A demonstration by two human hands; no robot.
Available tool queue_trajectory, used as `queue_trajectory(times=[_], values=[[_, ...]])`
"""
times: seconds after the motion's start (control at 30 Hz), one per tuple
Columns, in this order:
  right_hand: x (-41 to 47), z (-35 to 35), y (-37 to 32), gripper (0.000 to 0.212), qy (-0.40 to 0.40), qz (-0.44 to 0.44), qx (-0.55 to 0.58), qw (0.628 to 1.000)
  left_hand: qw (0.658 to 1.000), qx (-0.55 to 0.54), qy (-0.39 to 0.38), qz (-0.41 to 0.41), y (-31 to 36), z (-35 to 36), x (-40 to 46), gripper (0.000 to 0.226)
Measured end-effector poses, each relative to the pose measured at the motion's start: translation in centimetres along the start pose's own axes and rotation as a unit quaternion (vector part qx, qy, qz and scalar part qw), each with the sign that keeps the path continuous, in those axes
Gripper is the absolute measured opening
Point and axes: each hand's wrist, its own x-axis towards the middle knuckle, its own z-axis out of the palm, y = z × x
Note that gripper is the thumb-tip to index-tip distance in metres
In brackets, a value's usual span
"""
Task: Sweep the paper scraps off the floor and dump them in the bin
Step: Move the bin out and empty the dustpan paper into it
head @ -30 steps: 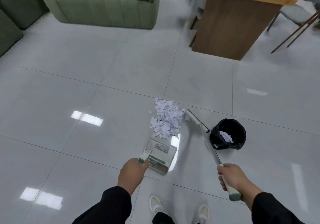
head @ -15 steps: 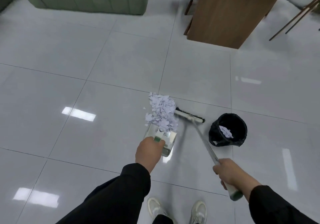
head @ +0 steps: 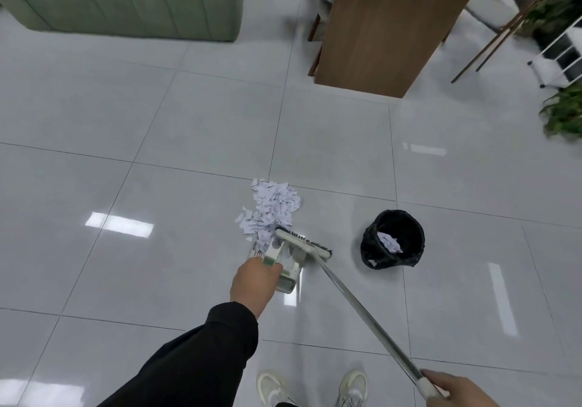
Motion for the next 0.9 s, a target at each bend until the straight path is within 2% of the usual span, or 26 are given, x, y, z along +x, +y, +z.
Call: queue_trajectory(times=[0.07, 0.17, 0.3, 0.37, 0.47, 0.67, 0.77, 0.9], values=[[-0.3, -0.3, 0.1, 0.012, 0.012, 0.008, 0.017, 1.000, 1.000, -0.010, -0.009, 0.006, -1.3, -0.1, -1.0, 0.033], [-0.4, -1.4, 0.0, 0.017, 0.000, 0.037, 0.045, 0.998, 1.000, 0.003, -0.009, 0.003, -4.0, -0.5, -3.4, 0.031], [-0.9, -3.3, 0.2, 0.016, -0.087, 0.008, 0.044, 0.995, 0.999, 0.027, 0.014, -0.017, -6.8, -1.1, -6.3, 0.030], [-1.2, -4.0, 0.4, 0.022, -0.100, 0.004, 0.063, 0.993, 0.999, 0.038, 0.018, -0.014, -7.3, -1.2, -7.1, 0.028], [-0.8, -4.5, 0.4, 0.029, -0.098, 0.010, 0.088, 0.991, 0.999, 0.038, 0.023, -0.013, -7.8, -1.3, -8.6, 0.028], [-1.2, -5.0, -0.1, 0.018, -0.093, 0.044, 0.220, 0.970, 0.998, 0.031, 0.049, -0.001, -8.2, -0.9, -12.5, 0.031], [-1.6, -5.7, 0.3, 0.014, -0.098, 0.044, 0.264, 0.959, 0.996, 0.035, 0.075, 0.013, -7.4, -1.3, -14.8, 0.037], [-3.3, -9.2, 2.9, 0.012, -0.099, 0.032, 0.314, 0.944, 0.993, -0.007, 0.097, 0.067, -4.2, -0.9, -18.6, 0.059]])
